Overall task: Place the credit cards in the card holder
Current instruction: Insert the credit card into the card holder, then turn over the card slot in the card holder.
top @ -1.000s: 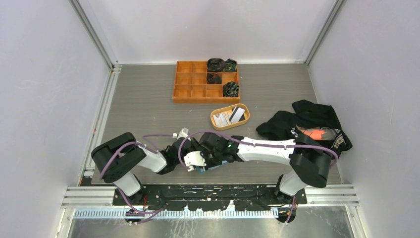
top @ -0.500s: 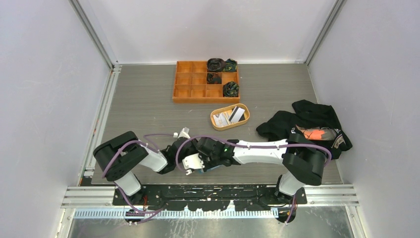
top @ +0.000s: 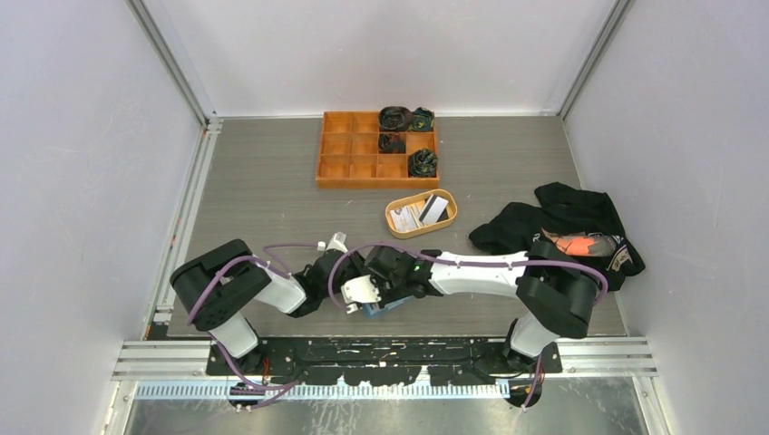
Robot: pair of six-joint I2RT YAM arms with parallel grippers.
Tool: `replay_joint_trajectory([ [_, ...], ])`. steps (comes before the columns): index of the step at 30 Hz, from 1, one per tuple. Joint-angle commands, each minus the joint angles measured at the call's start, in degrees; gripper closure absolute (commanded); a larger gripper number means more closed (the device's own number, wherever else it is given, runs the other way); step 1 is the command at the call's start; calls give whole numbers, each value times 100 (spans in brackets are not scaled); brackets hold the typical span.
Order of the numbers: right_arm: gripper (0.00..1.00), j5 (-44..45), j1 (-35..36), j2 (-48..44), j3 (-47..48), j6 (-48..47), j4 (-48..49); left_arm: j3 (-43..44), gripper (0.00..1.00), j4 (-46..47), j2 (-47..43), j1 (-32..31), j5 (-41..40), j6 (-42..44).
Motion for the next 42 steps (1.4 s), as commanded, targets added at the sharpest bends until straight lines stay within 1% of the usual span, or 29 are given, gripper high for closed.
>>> replay_joint_trajectory([
  [1,89,-3,-206,-207,-13,-100,-232,-105,82,-392,-5,18,115,233],
  [4,89,-120,-270,-254,36,-60,-322,-104,82,-435,-97,22,117,279],
  [6,88,-501,-355,-365,166,21,-584,-90,82,-535,-221,22,127,338],
  [9,84,-1448,-611,-609,484,81,-1323,-65,81,-887,-533,22,88,511],
  [11,80,-2147,-853,-829,621,-75,-1830,-10,81,-1265,-841,22,55,727],
  [15,74,-3154,-1277,-1273,701,-220,-2273,178,81,-2275,-1621,22,-74,1223],
  [18,72,-3564,-1709,-1430,848,220,-2305,314,80,-2966,-2182,18,-119,1772],
  [20,70,-3800,-2011,-1486,956,629,-2299,361,80,-3235,-2552,22,-119,2292],
  [22,67,-4099,-2325,-1504,1019,1066,-2234,362,79,-3301,-2894,21,-55,2722],
  [23,64,-4289,-2476,-1506,1019,1360,-2167,351,79,-3297,-3053,20,-33,2889],
  [27,59,-4917,-3077,-1437,922,2401,-1776,59,61,-2991,-3613,22,-117,3205],
  [29,57,-5177,-3375,-1348,800,2994,-1457,-274,51,-2546,-3877,22,-308,3240],
  [31,55,-5295,-3559,-1180,683,3502,-1138,-687,44,-1885,-4057,25,-409,3218],
  [34,55,-5262,-3645,-716,740,4024,-1062,-1224,35,-950,-4205,25,-512,3146],
  [35,55,-5216,-3642,-538,788,4137,-1084,-1322,34,-751,-4241,23,-508,3145],
  [37,56,-5115,-3642,-212,876,4268,-1154,-1393,33,-636,-4293,29,-466,3157],
  [42,56,-4677,-3642,341,1012,4534,-1183,-1364,33,-761,-4148,27,-417,3091],
])
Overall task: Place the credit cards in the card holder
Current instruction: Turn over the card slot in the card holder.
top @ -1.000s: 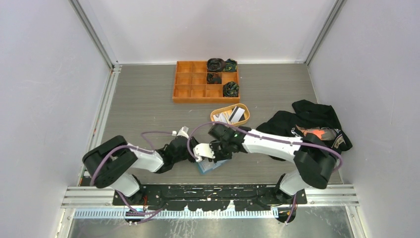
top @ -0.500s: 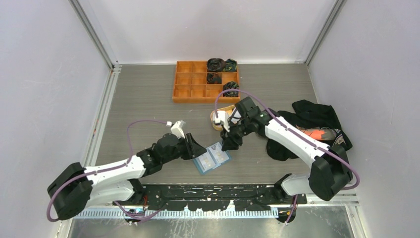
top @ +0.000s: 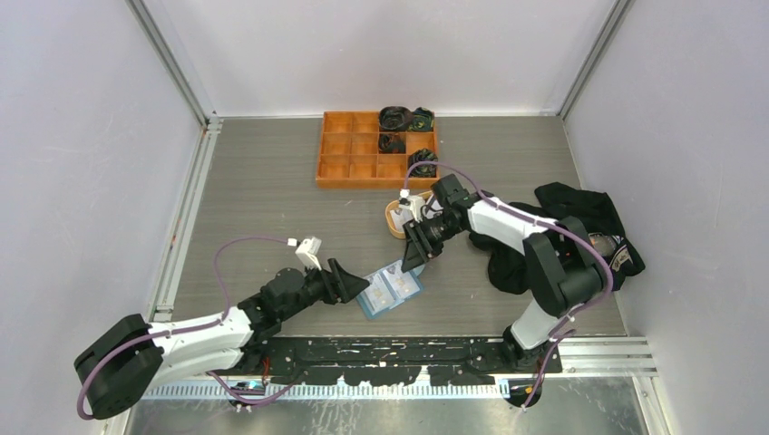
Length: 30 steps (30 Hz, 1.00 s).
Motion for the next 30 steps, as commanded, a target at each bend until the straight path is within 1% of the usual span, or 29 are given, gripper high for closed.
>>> replay_joint_trajectory([
  [1,56,296,13,197,279,528,121,114,34,713,86,4,-91,21],
  [9,57,592,12,572,421,701,21,197,39,1080,666,0,92,-211],
  [12,57,605,16,665,437,763,8,276,43,1286,939,3,145,-247],
  [13,57,593,20,711,452,765,-14,306,44,1340,1032,1,321,-256],
  [17,58,597,44,868,535,765,-148,439,49,1570,1490,2,510,-307],
  [24,59,713,101,1174,690,800,-353,525,53,2010,2097,0,673,-410],
  [30,59,799,105,1367,784,826,-477,637,54,2125,2422,0,786,-472],
])
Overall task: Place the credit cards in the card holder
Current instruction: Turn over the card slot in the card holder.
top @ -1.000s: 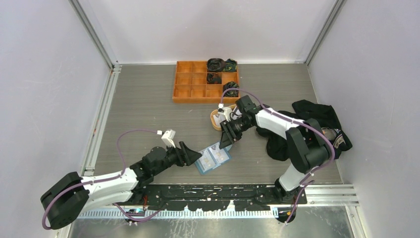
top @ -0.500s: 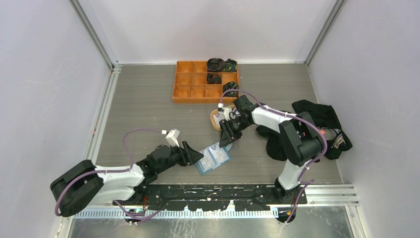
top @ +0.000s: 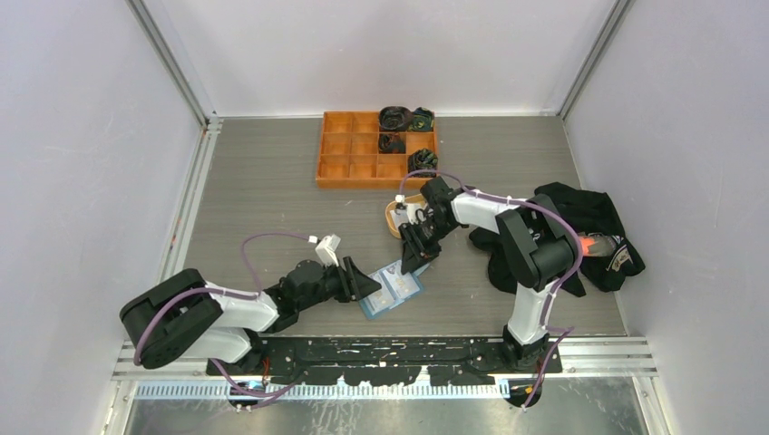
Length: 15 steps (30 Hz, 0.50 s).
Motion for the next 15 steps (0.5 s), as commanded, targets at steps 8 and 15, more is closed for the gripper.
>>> replay_joint_trajectory([
  [8,58,67,72,153,273,49,-231,288,55,780,475,0,233,-96],
  [15,59,-421,90,204,299,37,-251,331,56,1082,845,0,333,-161],
])
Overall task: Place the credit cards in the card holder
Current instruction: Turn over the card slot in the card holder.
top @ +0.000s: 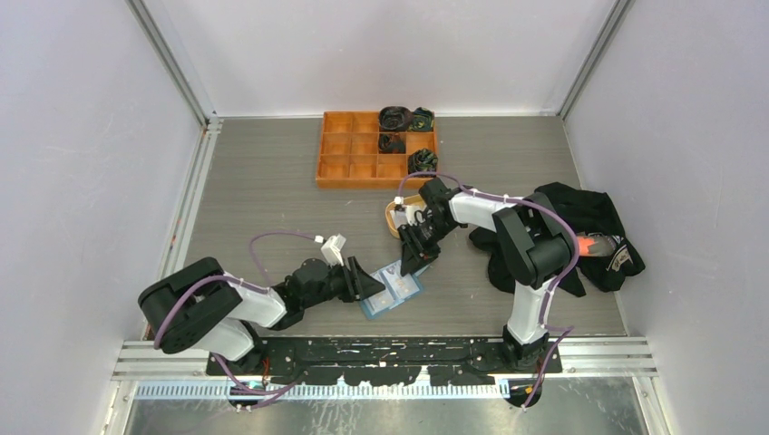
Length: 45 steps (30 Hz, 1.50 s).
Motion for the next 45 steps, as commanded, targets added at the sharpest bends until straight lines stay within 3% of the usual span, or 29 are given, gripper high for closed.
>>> replay_joint_trajectory([
  [1,60,-458,46,21,214,41,-67,167,57,669,228,0,135,-77],
  [18,63,-1632,-10,-45,193,290,76,149,60,1798,1141,-5,258,-313],
  [40,63,-2414,-25,241,-54,1156,847,48,37,1364,610,-59,105,-153],
  [45,68,-2482,-20,301,-153,1478,1136,75,34,1364,602,-103,63,-151],
])
